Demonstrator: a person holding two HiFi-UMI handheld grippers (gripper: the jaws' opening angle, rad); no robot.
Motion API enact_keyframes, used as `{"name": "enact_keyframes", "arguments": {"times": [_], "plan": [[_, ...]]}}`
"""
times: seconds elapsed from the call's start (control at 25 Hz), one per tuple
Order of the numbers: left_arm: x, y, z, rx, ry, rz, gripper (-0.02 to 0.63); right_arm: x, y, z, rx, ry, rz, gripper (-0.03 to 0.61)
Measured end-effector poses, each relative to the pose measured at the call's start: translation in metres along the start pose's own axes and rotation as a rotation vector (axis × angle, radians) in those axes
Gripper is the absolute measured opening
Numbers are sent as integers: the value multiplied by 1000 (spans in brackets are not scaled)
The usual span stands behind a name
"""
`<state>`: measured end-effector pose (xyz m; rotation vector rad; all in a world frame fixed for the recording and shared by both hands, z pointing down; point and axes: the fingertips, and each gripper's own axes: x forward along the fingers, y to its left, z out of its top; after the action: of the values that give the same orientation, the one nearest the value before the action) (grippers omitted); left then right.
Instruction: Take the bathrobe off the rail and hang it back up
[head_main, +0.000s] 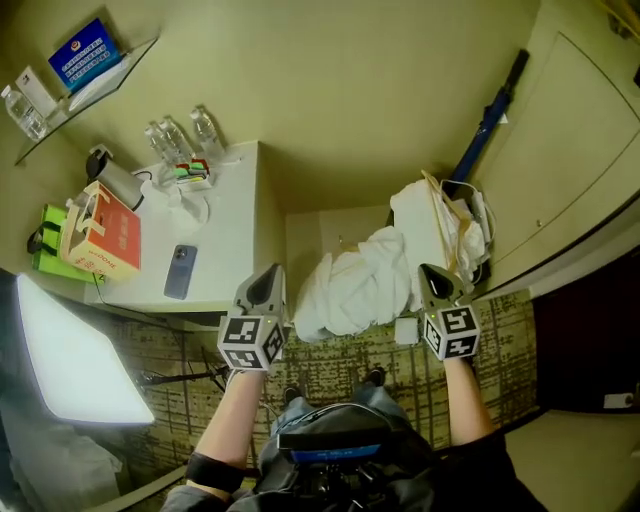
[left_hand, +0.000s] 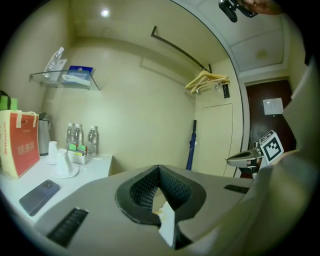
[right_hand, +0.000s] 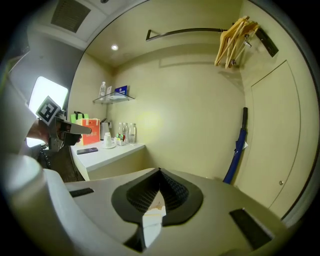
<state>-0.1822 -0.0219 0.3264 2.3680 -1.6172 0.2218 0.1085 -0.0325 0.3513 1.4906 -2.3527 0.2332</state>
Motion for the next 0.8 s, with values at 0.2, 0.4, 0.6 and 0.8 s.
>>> {"name": "enact_keyframes", "arguments": {"times": [0.2,0.4,0.6,0.8], "plan": [[-20,19,-4,-12,-1,1,3,-13,15,-8,26,12,-33,25],[-33,22,-11,-45,3,-12,3,-16,30,-12,44,13,-30,23],[-40,21,-15,-44,7,-24,3,-14,34,-14,39,16,-17,24],[-40,19,-18,-63,1,-18,3,-13,33,-18,28,21,-9,25]]}}
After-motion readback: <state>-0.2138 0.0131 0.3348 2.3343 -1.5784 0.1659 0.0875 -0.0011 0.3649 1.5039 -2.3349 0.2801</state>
